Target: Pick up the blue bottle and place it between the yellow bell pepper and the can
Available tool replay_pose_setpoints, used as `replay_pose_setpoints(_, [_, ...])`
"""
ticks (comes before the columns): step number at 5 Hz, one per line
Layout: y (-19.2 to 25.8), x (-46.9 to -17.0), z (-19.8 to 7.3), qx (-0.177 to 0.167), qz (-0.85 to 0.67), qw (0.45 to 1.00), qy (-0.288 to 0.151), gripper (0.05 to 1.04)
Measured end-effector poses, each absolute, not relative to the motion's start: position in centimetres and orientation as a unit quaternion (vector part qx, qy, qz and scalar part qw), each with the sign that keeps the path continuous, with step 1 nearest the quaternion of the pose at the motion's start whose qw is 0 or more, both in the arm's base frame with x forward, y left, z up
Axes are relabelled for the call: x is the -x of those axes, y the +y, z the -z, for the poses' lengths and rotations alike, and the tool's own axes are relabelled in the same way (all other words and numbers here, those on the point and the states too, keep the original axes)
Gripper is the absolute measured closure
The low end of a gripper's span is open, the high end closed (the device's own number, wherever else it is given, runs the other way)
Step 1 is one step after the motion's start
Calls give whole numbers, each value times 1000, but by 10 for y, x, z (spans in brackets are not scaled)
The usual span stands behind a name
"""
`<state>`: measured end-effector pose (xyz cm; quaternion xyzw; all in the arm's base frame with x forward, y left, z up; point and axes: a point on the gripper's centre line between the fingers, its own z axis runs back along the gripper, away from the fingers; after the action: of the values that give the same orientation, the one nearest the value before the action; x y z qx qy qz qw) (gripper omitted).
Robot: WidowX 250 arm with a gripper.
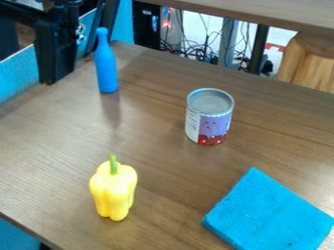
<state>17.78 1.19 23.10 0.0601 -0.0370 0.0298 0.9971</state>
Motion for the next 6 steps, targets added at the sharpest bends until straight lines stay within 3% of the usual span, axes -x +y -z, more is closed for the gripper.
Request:
replay_pose_setpoints(1, [11,-179,-228,-58,-25,998,-32,79])
replay_pose_setpoints(3, [67,-235,-198,-25,-70,997,-38,79])
replay_pose_setpoints(6, [128,-333,-165,-41,-169,984,-48,79])
